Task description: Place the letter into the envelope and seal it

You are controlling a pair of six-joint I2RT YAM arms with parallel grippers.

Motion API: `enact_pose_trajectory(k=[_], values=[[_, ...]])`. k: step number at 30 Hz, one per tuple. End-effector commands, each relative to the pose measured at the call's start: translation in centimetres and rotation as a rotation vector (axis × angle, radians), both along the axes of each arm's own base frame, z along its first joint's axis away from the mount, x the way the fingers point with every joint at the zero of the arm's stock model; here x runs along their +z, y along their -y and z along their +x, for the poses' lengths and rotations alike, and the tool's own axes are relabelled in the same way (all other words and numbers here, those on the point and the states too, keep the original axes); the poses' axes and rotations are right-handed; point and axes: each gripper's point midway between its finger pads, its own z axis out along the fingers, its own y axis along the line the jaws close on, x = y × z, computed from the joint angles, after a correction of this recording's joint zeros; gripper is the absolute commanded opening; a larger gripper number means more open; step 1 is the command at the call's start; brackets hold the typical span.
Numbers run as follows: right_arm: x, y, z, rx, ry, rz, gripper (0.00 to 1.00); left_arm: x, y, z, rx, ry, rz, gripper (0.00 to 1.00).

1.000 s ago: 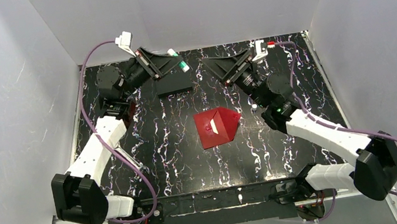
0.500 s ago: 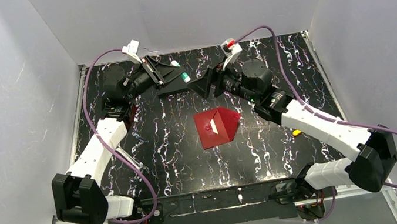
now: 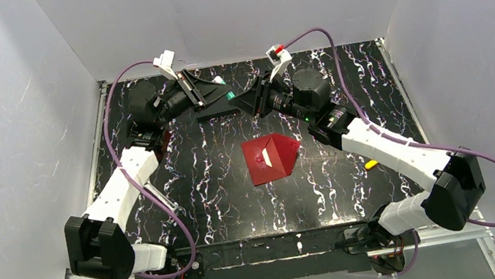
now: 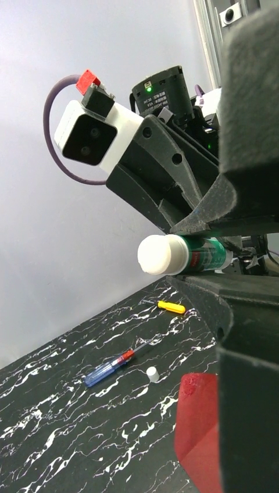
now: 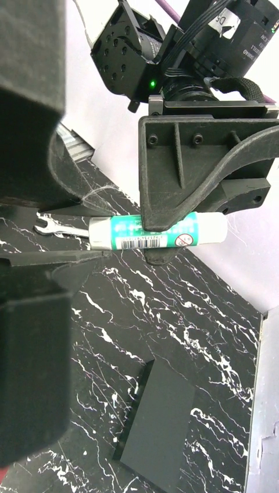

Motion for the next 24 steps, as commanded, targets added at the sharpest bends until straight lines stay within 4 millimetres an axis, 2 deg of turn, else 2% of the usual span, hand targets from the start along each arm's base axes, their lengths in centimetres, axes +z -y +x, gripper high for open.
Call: enact_pose_trajectory(k=[1,5,7,8,12,14,15,16,19,24], values=[[5.4,-0.3,-0.6,0.025,0.069,0.147,0.27,3.6,-0.2,-2.0,-0.04,0.108,-0.017,0.0],[7.9,0.5,-1.7,0.045,0.094,0.281,0.14,3.7,-0.1,-2.2,-0.054,0.126,-0.01,0.0],[9.4,1.1,-2.2,0.071,0.062,0.359,0.04,4.3,-0.1,-2.4,-0.064,0.165,-0.001,0.0],[10.2,1.4,-2.4,0.085,0.042,0.408,0.01,4.8,-0.1,-2.6,-0.07,0.195,0.001,0.0],[14.1,4.7,-2.7,0.126,-0.097,0.741,0.01,9.2,-0.4,-4.6,-0.094,0.427,-0.06,0.0],[15.4,5.9,-2.6,0.159,-0.163,0.879,0.01,11.3,-0.6,-5.0,-0.088,0.507,-0.081,0.0],[16.8,6.8,-2.8,0.217,-0.198,0.998,0.01,13.0,-0.6,-5.2,-0.097,0.573,-0.093,0.0],[17.2,7.1,-2.6,0.235,-0.223,1.051,0.01,13.9,-0.6,-5.5,-0.102,0.613,-0.104,0.0],[17.8,8.2,-2.3,0.306,-0.313,1.217,0.01,15.3,-0.5,-6.4,-0.135,0.702,-0.109,0.0],[18.8,9.8,-1.4,0.341,-0.388,1.409,0.01,16.3,-0.4,-7.7,-0.194,0.792,-0.083,0.0]])
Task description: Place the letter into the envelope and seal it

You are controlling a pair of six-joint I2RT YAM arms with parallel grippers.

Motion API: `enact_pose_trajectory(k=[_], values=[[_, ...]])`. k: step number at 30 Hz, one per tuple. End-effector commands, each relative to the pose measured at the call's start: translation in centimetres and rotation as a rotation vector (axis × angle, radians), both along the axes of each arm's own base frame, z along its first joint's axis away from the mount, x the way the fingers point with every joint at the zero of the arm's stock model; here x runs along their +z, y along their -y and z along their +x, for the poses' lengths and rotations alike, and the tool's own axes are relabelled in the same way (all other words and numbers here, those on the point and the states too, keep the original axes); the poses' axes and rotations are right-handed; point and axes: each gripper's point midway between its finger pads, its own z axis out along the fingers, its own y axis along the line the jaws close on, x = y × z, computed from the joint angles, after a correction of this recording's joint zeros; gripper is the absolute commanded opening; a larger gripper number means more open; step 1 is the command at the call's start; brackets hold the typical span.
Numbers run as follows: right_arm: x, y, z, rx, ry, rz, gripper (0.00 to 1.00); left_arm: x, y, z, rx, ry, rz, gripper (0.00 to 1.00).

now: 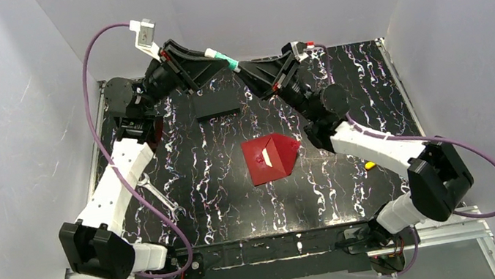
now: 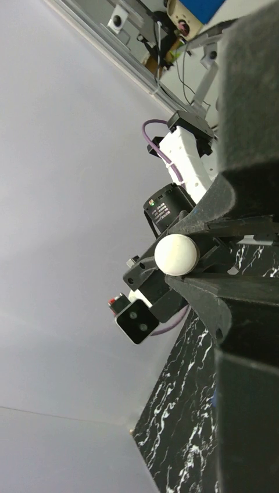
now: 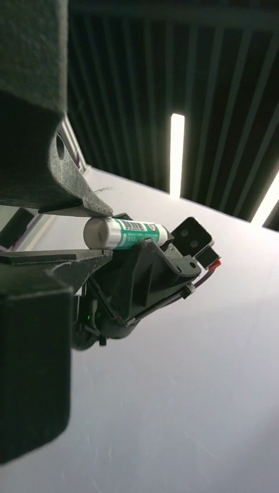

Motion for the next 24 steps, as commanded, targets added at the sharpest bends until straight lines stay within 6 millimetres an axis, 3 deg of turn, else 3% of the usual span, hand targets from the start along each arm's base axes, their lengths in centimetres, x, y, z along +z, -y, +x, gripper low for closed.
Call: enact_pose_trajectory(k=[1,7,9,11,14,19,24], values=[[6.0,6.8,0.7,-0.035,-0.057,0.423,0.01,2.8,-0.8,-3.1,-0.047,0.227,0.024,0.0],[5.4,4.8,0.8,-0.01,-0.077,0.309,0.02,2.8,-1.0,-3.3,-0.036,0.232,0.021,0.0],[4.3,3.7,0.8,-0.018,-0.079,0.22,0.24,2.7,-1.0,-3.3,-0.029,0.226,0.015,0.0],[3.4,3.1,0.7,-0.036,-0.085,0.141,0.55,2.5,-1.1,-3.0,-0.013,0.21,0.008,0.0],[3.2,2.9,0.6,-0.051,-0.085,0.095,0.8,2.1,-1.0,-2.4,-0.001,0.187,0.003,0.0],[4.6,1.7,0.3,0.028,-0.069,0.127,0.87,1.6,-0.8,-1.7,-0.008,0.17,0.004,0.0],[4.0,-1.2,-0.3,0.135,-0.128,0.107,0.85,1.6,-0.5,-1.3,-0.024,0.182,0.015,0.0]])
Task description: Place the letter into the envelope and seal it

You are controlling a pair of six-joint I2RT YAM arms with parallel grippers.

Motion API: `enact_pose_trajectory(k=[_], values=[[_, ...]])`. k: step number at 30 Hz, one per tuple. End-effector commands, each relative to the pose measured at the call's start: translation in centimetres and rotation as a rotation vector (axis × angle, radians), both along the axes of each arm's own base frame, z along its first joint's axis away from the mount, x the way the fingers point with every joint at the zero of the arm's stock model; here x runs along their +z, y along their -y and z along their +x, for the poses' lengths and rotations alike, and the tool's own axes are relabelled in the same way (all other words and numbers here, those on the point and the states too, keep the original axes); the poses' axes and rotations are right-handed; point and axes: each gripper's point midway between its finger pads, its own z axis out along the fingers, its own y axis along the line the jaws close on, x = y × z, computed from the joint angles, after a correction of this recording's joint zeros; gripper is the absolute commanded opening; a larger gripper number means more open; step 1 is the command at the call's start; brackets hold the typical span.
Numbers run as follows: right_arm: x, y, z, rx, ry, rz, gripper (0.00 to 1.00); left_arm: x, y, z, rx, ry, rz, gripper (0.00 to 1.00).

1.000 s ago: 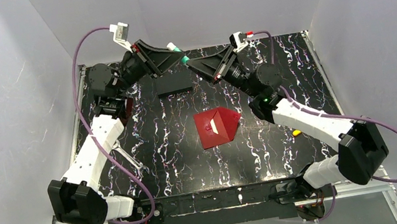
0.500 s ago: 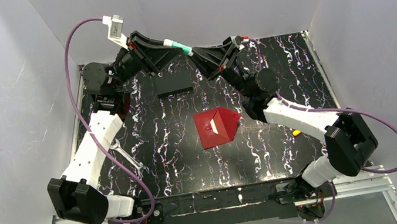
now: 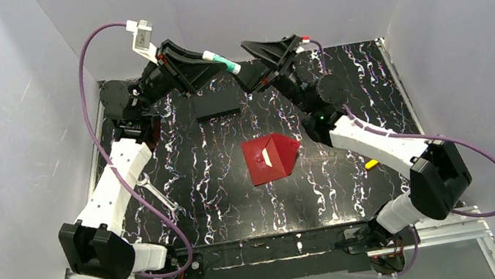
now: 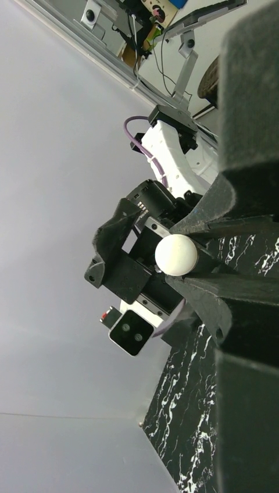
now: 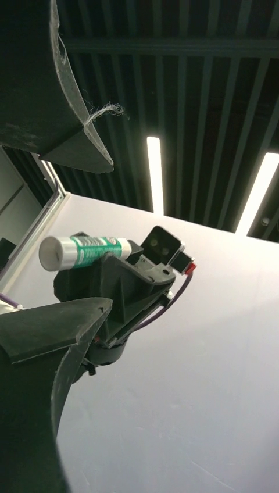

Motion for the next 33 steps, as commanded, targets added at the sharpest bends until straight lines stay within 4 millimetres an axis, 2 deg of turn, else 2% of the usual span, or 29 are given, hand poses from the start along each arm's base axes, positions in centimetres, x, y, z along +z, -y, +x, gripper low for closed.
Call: enact_pose_trajectory(k=[1,6,10,17,21,23,25,26,29,33], values=[[1.2,-1.7,-1.3,0.096,-0.015,0.005,0.84,1.1,-0.2,-0.5,-0.013,0.076,-0.002,0.0],[1.1,-1.6,-1.2,0.082,-0.044,0.005,0.76,0.3,0.0,0.4,0.015,0.083,0.003,0.0],[1.8,-1.9,-1.0,0.099,-0.038,0.026,0.62,-0.9,0.0,1.0,0.042,0.108,0.023,0.0],[2.8,-2.3,-1.1,0.122,-0.025,0.03,0.41,-2.0,-0.1,0.9,0.076,0.188,0.051,0.0],[3.1,-2.1,-1.3,0.126,-0.009,0.046,0.19,-2.4,-0.1,0.9,0.073,0.17,0.053,0.01],[3.3,-2.1,-1.4,0.123,0.003,0.045,0.1,-2.8,-0.1,0.9,0.071,0.152,0.065,0.08],[3.4,-2.0,-1.5,0.119,0.009,0.044,0.05,-3.4,-0.1,0.7,0.068,0.139,0.087,0.19],[3.5,-1.9,-1.6,0.117,0.012,0.043,0.04,-3.7,-0.2,0.7,0.068,0.132,0.097,0.26],[3.3,-1.7,-1.6,0.104,0.004,0.036,0.01,-4.6,-0.4,0.7,0.076,0.106,0.117,0.53],[2.3,-1.5,-1.3,0.09,-0.029,0.028,0.01,-5.0,-0.9,0.8,0.088,0.087,0.132,0.73]])
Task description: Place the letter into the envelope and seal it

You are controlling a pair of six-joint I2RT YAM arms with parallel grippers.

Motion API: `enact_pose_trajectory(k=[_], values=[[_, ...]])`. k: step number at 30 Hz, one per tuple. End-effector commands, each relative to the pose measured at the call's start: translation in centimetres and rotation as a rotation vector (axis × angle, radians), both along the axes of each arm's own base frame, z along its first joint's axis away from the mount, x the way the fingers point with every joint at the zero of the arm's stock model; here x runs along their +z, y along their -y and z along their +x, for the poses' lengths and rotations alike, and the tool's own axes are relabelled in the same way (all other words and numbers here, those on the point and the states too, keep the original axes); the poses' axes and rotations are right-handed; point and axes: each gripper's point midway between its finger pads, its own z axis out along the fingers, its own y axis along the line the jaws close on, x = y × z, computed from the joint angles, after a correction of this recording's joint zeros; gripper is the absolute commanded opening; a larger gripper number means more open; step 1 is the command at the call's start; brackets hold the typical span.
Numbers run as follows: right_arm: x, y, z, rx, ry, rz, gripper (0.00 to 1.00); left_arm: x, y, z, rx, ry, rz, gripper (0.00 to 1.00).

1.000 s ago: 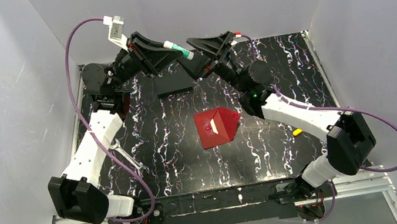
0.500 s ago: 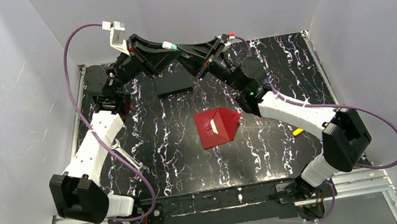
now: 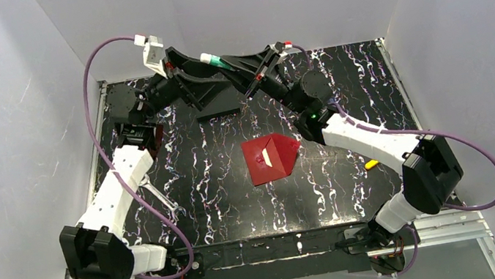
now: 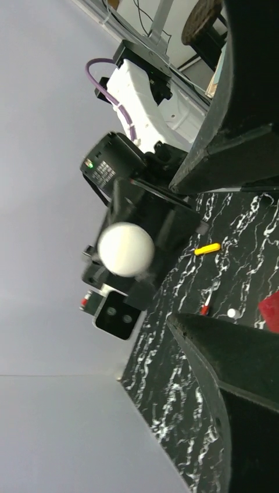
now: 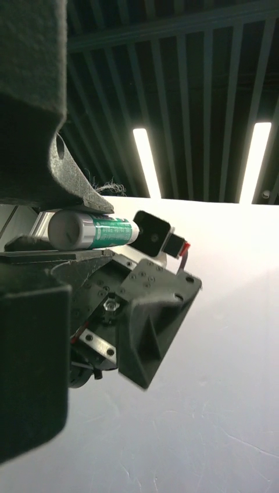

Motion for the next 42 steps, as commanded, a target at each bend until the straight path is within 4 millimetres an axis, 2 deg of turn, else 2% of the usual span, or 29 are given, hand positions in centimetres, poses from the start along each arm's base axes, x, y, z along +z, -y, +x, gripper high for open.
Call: enact_pose_trajectory(k=[1,7,12,15,19,23,29,35,42], values=[[4.6,2.5,-1.9,-0.036,0.095,0.106,0.01,-0.8,-0.7,-0.6,-0.001,-0.012,0.04,0.76],[2.8,1.6,-2.0,-0.001,0.056,0.018,0.01,-0.4,-2.3,-0.4,-0.007,-0.027,0.061,0.82],[-1.5,-0.1,-1.4,0.052,-0.072,-0.165,0.01,-0.2,-3.7,-0.7,-0.058,-0.048,0.103,0.85],[-3.2,-0.7,-1.5,0.08,-0.116,-0.231,0.01,-0.6,-4.0,-0.9,-0.081,-0.039,0.129,0.86],[-3.5,-1.2,-1.7,0.1,-0.118,-0.28,0.01,-1.3,-4.2,-0.4,-0.078,-0.036,0.144,0.83],[-3.3,-1.1,-1.7,0.096,-0.114,-0.278,0.01,-1.8,-4.0,-0.2,-0.117,-0.09,0.151,0.67],[-3.4,-1.3,-1.6,0.1,-0.113,-0.28,0.01,-2.8,-3.9,-0.2,-0.149,-0.181,0.146,0.67],[-3.6,-1.4,-1.6,0.102,-0.112,-0.289,0.01,-3.0,-3.9,-0.1,-0.16,-0.222,0.141,0.51],[-4.1,-1.2,-1.3,0.082,-0.123,-0.308,0.01,-4.1,-4.0,-1.0,-0.175,-0.23,0.155,0.52]])
